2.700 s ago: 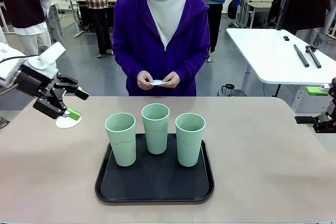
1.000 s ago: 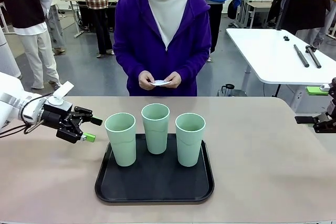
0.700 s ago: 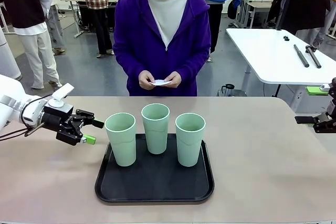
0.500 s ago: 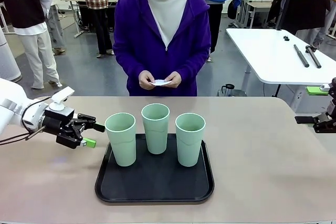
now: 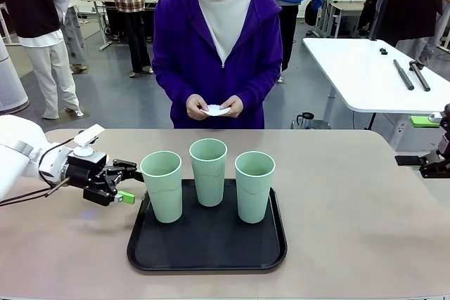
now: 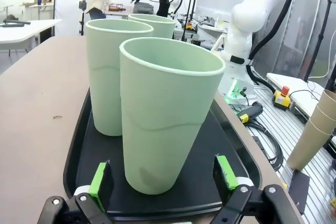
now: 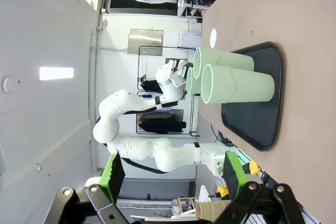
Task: Place coasters on the table and set cups on them.
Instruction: Pick up one Reusable plastic cup and place it on a coaster set by the human.
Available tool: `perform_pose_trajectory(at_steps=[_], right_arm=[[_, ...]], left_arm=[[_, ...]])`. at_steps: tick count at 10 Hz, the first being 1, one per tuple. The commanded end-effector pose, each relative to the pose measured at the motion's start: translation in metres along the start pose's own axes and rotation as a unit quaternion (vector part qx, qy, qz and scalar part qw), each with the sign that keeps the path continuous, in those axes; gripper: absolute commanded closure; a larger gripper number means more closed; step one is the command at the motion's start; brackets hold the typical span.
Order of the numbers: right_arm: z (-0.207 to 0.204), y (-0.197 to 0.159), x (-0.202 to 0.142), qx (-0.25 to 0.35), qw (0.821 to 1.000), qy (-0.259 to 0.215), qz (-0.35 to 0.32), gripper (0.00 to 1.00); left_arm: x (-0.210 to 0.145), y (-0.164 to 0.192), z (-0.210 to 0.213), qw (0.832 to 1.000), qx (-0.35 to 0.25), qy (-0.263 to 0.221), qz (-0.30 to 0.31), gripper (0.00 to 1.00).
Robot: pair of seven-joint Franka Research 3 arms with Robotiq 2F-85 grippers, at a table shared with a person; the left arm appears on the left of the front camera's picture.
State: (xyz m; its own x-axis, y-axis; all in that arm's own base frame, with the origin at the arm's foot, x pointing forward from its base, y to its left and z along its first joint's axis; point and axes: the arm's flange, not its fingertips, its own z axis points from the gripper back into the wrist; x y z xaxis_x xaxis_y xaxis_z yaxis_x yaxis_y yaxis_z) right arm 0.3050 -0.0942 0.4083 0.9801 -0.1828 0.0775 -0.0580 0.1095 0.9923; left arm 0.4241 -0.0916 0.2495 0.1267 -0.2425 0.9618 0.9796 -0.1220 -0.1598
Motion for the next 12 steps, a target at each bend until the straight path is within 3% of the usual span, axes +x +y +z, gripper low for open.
perform_pose_trajectory(at_steps=[1, 12], right_arm=[[0.0, -0.001, 0.001, 0.005, 1.0, -0.001, 0.006, 0.0], [0.0, -0.001, 0.001, 0.005, 1.0, -0.001, 0.006, 0.0]], left_arm=[[-0.005, 0.01, -0.007, 1.0, 0.0, -0.024, -0.02, 0.0], [-0.002, 0.018, -0.058, 0.998, -0.046, -0.019, -0.037, 0.0]])
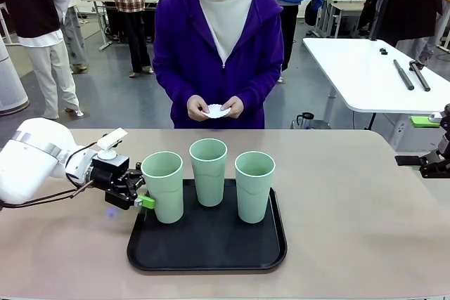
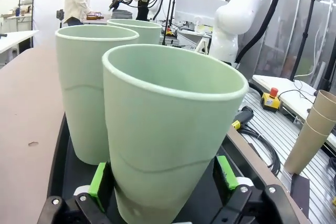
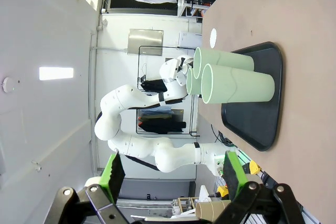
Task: Place coasters on the table and set cups on them.
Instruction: Pick up one Reusable plastic cup and place it on a coaster set by the human.
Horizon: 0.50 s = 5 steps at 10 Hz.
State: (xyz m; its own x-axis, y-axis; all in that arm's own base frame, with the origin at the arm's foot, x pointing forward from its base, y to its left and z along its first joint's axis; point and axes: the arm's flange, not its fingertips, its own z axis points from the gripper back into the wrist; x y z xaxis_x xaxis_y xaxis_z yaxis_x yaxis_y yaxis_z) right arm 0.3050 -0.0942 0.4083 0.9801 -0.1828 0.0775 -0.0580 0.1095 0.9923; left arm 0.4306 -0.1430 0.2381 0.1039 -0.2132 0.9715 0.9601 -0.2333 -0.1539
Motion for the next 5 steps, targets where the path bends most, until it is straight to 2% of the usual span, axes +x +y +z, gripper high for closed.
perform_pose_trajectory(at_steps=[1, 5], right_arm=[[0.0, -0.001, 0.001, 0.005, 1.0, -0.001, 0.006, 0.0], [0.0, -0.001, 0.001, 0.005, 1.0, -0.001, 0.006, 0.0]], left_arm=[[-0.005, 0.006, -0.012, 1.0, 0.002, -0.004, -0.027, 0.0], [-0.006, 0.01, -0.03, 0.999, -0.008, -0.006, -0.043, 0.0]])
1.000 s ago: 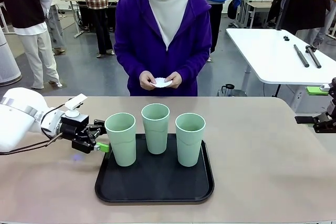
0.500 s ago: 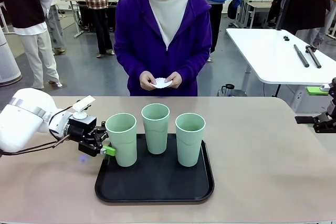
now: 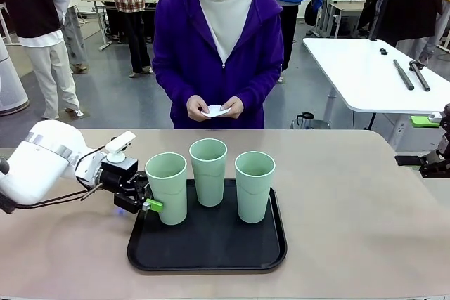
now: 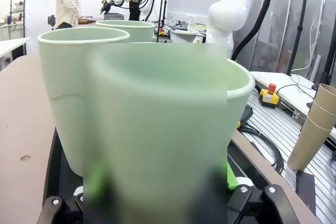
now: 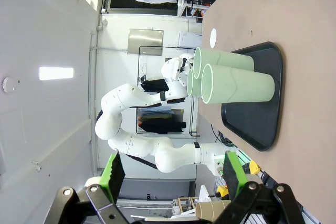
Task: Place coasters on the table and set cups on them.
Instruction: Pick up one Reusable plastic cup and place it on a coaster set by the human.
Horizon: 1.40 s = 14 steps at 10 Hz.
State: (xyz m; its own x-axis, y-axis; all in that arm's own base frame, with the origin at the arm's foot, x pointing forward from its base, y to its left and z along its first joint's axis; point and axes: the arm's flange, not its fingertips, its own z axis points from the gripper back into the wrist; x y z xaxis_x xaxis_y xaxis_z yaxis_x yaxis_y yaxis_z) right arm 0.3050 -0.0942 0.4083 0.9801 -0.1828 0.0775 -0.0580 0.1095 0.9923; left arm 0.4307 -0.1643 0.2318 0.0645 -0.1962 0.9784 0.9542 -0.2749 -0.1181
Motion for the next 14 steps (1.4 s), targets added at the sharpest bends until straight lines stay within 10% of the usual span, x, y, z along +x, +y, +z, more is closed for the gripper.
perform_pose_trajectory(at_steps=[1, 3, 4, 5, 6, 8, 9, 14], right_arm=[[0.0, -0.001, 0.001, 0.005, 1.0, -0.001, 0.006, 0.0], [0.0, -0.001, 0.001, 0.005, 1.0, -0.001, 0.006, 0.0], [0.0, -0.001, 0.001, 0.005, 1.0, -0.001, 0.006, 0.0], [0.0, -0.001, 0.001, 0.005, 1.0, -0.001, 0.006, 0.0], [0.0, -0.001, 0.001, 0.005, 1.0, -0.001, 0.006, 0.0], [0.0, -0.001, 0.001, 0.005, 1.0, -0.001, 0.006, 0.0], [0.0, -0.001, 0.001, 0.005, 1.0, -0.001, 0.006, 0.0], [0.0, -0.001, 0.001, 0.005, 1.0, -0.001, 0.006, 0.0]], left_arm=[[-0.005, 0.005, -0.012, 1.0, 0.009, -0.003, -0.024, 0.0], [-0.006, 0.007, -0.013, 1.0, 0.014, -0.005, -0.023, 0.0], [-0.006, 0.007, -0.014, 0.999, 0.013, -0.009, -0.031, 0.51], [-0.006, 0.007, -0.013, 0.999, 0.014, -0.008, -0.032, 0.59], [-0.004, 0.005, -0.011, 0.999, 0.014, -0.01, -0.034, 1.0], [0.005, -0.002, -0.003, 0.999, 0.025, -0.004, -0.04, 1.0], [0.015, -0.008, 0.001, 0.999, 0.028, -0.005, -0.026, 0.66], [0.16, -0.072, 0.076, 0.989, 0.146, -0.006, 0.021, 0.66]])
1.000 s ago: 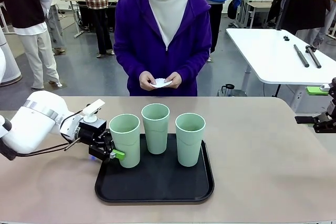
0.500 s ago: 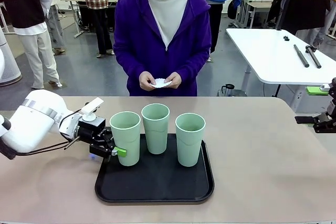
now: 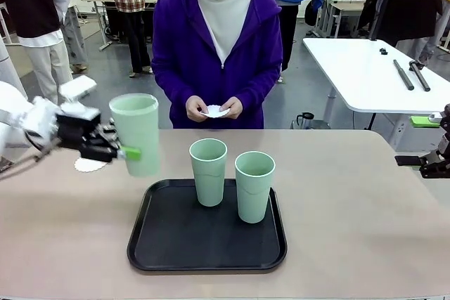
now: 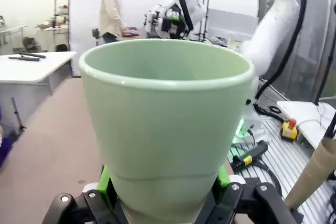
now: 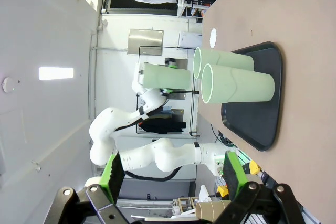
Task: Place coasters on the table and set cups on them.
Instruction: Pick up one Reusable plastic cup and place it on a coaster set by the human.
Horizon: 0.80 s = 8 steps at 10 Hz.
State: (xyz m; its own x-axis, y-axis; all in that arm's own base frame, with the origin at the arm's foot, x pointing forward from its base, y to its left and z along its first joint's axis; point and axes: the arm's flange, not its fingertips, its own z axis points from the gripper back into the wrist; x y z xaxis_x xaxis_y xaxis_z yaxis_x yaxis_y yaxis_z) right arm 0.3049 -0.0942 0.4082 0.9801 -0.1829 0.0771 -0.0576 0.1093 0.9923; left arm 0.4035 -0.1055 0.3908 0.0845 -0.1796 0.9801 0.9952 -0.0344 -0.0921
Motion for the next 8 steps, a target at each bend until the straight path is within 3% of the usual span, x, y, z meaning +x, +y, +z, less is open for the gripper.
perform_pose_trajectory(at_steps=[1, 3, 6, 7, 8], right_arm=[[0.0, -0.001, 0.001, 0.005, 1.0, -0.001, 0.007, 0.0], [0.0, -0.001, 0.001, 0.005, 1.0, -0.001, 0.007, 0.0], [0.0, -0.001, 0.001, 0.005, 1.0, -0.001, 0.007, 0.0], [0.0, -0.001, 0.001, 0.005, 1.0, -0.001, 0.007, 0.0], [0.0, -0.001, 0.001, 0.005, 1.0, -0.001, 0.007, 0.0]], left_arm=[[0.034, -0.013, 0.013, 1.0, 0.029, -0.002, 0.011, 0.66], [0.05, -0.015, 0.017, 0.999, 0.052, 0.003, 0.005, 0.66], [0.047, -0.013, 0.022, 1.0, 0.028, -0.001, 0.004, 0.66], [0.052, -0.014, 0.023, 0.999, 0.034, 0.002, 0.003, 0.15], [0.042, 0.009, 0.05, 0.998, 0.055, -0.022, 0.005, 0.15]])
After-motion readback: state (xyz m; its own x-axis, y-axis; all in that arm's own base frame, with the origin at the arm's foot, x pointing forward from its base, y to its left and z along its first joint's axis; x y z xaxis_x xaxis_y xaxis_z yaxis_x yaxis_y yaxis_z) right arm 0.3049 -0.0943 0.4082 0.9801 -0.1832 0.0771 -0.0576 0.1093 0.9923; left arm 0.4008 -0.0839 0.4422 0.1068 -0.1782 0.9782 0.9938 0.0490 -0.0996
